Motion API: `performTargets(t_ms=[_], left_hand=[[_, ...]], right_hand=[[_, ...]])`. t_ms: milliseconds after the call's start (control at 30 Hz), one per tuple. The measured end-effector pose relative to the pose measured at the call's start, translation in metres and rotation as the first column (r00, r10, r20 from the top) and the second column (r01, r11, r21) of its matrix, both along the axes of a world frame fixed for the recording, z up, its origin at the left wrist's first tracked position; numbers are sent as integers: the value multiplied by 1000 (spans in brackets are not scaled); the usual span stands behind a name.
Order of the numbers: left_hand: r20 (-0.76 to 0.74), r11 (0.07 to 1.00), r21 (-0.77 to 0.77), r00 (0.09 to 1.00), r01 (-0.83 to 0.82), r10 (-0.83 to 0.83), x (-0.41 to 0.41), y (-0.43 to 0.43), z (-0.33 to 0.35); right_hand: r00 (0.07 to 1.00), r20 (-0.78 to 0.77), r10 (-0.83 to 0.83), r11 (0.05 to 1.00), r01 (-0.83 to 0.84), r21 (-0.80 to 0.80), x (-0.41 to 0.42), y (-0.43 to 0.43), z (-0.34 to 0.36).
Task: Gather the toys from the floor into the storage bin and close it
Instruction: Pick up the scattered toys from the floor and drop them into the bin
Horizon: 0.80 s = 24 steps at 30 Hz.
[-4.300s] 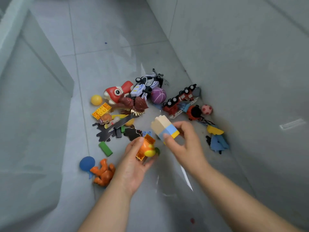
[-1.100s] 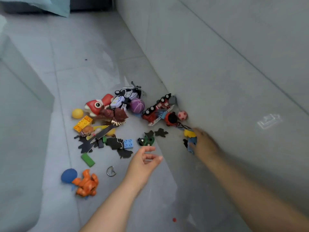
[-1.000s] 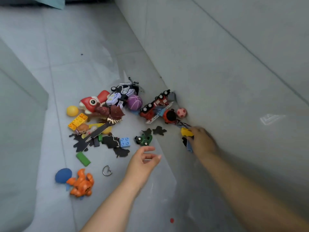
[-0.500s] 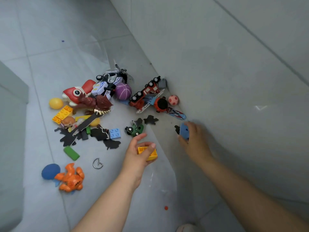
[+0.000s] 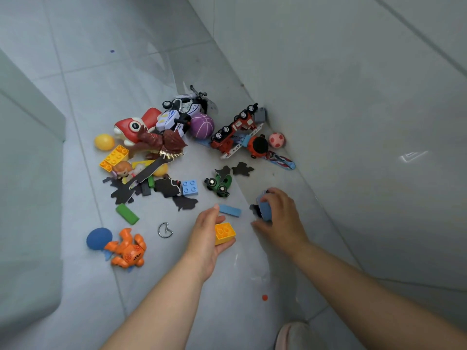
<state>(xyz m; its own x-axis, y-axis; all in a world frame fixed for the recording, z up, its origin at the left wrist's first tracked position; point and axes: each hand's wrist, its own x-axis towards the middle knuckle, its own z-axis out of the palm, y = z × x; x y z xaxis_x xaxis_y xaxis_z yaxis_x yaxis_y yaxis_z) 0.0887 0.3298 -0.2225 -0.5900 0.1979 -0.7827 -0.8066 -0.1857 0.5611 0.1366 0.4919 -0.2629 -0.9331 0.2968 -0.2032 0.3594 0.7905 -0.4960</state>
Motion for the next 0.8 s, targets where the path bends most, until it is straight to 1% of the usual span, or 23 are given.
performTargets(t_ms=[100,200,300,333,367,400,467,500,533,567,600,633,667,700,733,800], left_hand=[[27,999,-29,1000,-14,15,1,-5,-1],[53,999,-35,998,-19,21,1,-8,-1],[58,1000,-25,998,4,-2,2,-8,0],[57,1000,-11,998,24,-23,3,-8,0],[60,999,24,997,44,-46,3,-8,1],[67,994,93,996,58,-64,4,-8,2],[96,964,261,992,50,-78,5,-8,5],[104,950,310,991,42,-78,6,-9,6],[93,945,324,992,47,-82,6,-10,6],[69,948,315,994,53,-79,5,-11,5],[49,954,295,997,49,-67,5,-13,4],[34,960,276,998,45,-56,5,-14,3],[22,964,263,998,44,-52,5,-16,2],[11,965,259,999,47,-52,6,-18,2],[0,966,254,999,52,-54,6,-19,2],[-24,970,233,997,72,-69,7,-21,2]], right_hand=[[992,39,-121,991,123,-56,-6,2,2],[977,76,-201,967,210,-142,-8,5,3],[951,32,-306,902,301,-311,-7,-1,12],[948,12,-318,877,299,-376,-6,-8,19],[953,-8,-303,855,268,-443,-5,-18,27],[965,-28,-259,840,211,-500,-2,-30,35],[995,-35,-91,824,55,-563,2,-53,48],[999,-38,-3,821,-20,-571,4,-60,52],[999,-38,30,822,-46,-568,5,-61,54],[999,-40,-30,825,2,-565,2,-55,55],[990,-50,-134,841,87,-534,-1,-44,54],[972,-58,-230,870,178,-460,-5,-28,52],[960,-51,-275,910,243,-336,-8,-12,49],[962,-14,-274,940,264,-216,-11,2,45],[969,59,-239,960,245,-136,-12,11,39],[971,205,-119,989,134,-62,-13,13,25]])
